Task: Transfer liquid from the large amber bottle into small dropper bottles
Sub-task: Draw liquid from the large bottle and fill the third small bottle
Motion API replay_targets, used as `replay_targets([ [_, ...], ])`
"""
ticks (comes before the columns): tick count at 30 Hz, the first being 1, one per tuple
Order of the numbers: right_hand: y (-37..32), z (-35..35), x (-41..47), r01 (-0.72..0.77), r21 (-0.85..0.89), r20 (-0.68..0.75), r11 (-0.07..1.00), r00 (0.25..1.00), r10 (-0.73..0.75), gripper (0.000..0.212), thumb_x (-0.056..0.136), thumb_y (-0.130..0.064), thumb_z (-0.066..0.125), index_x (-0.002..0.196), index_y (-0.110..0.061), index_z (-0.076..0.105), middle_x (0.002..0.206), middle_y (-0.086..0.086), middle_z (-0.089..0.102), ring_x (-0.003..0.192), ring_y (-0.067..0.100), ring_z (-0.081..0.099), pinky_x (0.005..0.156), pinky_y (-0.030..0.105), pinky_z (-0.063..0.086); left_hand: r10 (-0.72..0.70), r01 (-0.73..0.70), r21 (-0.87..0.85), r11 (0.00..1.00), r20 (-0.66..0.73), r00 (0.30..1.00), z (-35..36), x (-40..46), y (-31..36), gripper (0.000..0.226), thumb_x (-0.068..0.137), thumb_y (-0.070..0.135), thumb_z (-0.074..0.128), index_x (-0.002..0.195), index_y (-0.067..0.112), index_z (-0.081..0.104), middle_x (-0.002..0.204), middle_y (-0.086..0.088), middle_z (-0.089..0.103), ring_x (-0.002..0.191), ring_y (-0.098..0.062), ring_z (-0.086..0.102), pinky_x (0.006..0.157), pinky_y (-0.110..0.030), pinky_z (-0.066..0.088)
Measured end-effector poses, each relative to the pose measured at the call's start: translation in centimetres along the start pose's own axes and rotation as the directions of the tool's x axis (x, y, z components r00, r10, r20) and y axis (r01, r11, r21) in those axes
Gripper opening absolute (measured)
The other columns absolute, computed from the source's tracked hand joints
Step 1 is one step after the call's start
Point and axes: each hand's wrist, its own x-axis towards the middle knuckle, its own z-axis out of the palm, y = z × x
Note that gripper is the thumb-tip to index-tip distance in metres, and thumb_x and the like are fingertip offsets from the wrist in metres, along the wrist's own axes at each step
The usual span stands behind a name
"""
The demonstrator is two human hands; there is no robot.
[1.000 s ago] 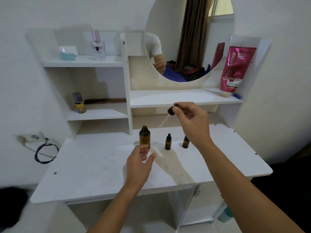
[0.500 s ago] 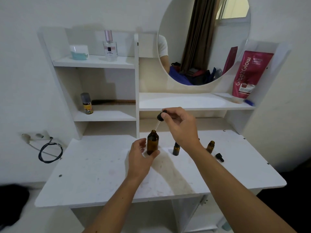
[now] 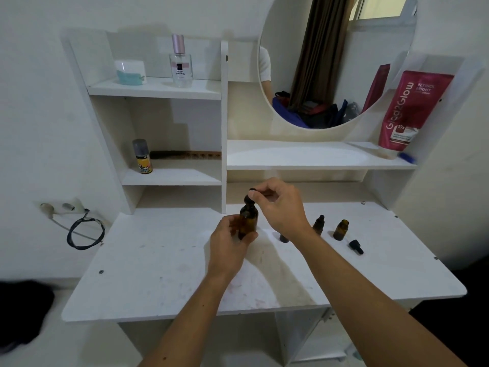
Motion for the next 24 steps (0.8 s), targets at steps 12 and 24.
replay_targets([
  [12, 0.5, 0.3, -0.3, 0.023, -0.074, 0.014, 0.997, 1.000, -0.022, 0.007, 0.093, -0.022, 0.077, 0.096, -0.016, 0.075, 0.086, -0.014, 0.072, 0.081, -0.003, 0.067, 0.072, 0.004, 0.050, -0.005, 0.005, 0.019, 1.000, -0.003, 1.000, 0.2, 0.2, -0.4, 0.051, 0.081, 0.033, 0.085, 0.125, 0.029, 0.059, 0.109, 0.025, 0.064, 0.104, 0.005, 0.061, 0.087, -0.010, 0.043],
  [24, -2.0, -2.8, -0.5, 0.114, 0.121, -0.093, 0.986, 0.990, -0.103, 0.015, 0.093, -0.017, 0.077, 0.107, -0.014, 0.075, 0.101, -0.006, 0.078, 0.096, 0.005, 0.073, 0.091, 0.021, 0.058, 0.001, 0.002, 0.098, 0.995, -0.032, 0.999, 0.3, -0.2, -0.4, 0.058, 0.084, 0.041, 0.081, 0.134, 0.030, 0.053, 0.127, 0.016, 0.061, 0.114, -0.009, 0.059, 0.099, -0.027, 0.047],
])
